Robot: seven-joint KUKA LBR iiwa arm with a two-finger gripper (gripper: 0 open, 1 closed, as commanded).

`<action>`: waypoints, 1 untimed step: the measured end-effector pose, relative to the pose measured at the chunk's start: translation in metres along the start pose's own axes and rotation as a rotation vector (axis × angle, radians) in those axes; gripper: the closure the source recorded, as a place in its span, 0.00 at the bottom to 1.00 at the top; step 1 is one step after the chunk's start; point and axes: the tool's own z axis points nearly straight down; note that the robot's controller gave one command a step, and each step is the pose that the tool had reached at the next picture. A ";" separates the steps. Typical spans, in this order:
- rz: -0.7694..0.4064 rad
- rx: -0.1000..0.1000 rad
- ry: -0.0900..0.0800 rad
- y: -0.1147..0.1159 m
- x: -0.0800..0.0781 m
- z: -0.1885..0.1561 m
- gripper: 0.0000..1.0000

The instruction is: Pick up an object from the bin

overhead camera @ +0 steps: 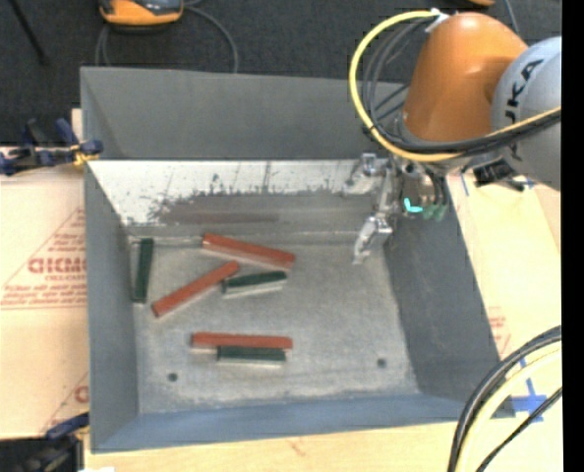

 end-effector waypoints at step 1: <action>-0.001 0.001 -0.008 0.000 -0.002 -0.004 0.00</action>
Offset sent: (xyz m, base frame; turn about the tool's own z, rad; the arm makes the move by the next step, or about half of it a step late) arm -0.0741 0.0788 -0.1442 0.0895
